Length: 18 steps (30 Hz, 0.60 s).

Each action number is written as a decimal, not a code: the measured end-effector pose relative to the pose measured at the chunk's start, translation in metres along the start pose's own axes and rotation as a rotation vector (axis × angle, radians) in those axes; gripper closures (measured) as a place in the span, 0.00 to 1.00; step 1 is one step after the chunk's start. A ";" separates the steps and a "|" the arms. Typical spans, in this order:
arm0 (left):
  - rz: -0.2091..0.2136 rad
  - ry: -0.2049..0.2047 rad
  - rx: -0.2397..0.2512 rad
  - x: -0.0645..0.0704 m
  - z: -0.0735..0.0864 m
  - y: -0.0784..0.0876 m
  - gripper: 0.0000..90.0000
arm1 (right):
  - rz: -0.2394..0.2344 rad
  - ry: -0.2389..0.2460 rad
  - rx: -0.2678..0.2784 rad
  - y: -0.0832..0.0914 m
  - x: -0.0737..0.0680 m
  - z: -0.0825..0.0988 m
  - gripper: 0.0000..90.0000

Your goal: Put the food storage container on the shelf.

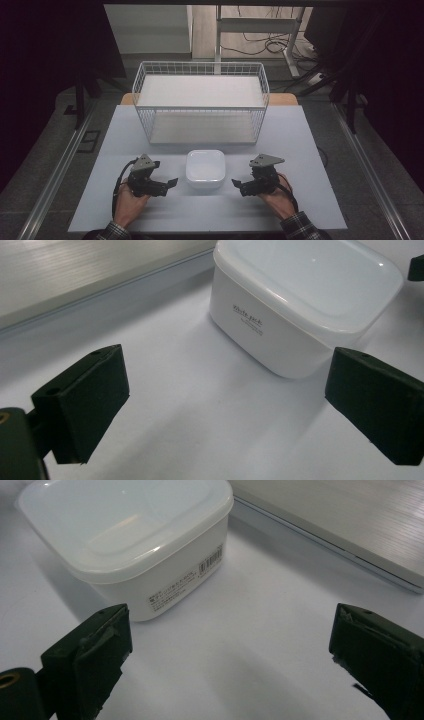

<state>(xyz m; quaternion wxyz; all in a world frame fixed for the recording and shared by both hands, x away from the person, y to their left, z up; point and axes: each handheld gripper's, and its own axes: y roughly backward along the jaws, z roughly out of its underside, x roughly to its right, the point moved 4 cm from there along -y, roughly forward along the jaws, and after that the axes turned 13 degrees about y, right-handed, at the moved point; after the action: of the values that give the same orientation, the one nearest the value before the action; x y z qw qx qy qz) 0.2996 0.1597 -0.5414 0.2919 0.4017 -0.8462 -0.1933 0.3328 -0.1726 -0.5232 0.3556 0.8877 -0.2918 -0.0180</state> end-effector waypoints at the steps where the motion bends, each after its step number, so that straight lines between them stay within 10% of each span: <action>1: 0.000 0.001 -0.002 0.000 0.000 0.000 0.04 | -0.003 0.000 0.001 0.000 0.000 0.000 0.04; 18: 0.105 0.006 -0.048 0.021 -0.024 -0.009 0.06 | -0.044 -0.048 0.044 -0.004 -0.005 -0.024 0.00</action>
<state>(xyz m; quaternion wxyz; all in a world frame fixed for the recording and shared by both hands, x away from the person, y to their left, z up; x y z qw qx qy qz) 0.3095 0.1354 -0.5206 0.3140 0.3502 -0.8603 -0.1967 0.3365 -0.1521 -0.5088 0.3286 0.9008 -0.2809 -0.0405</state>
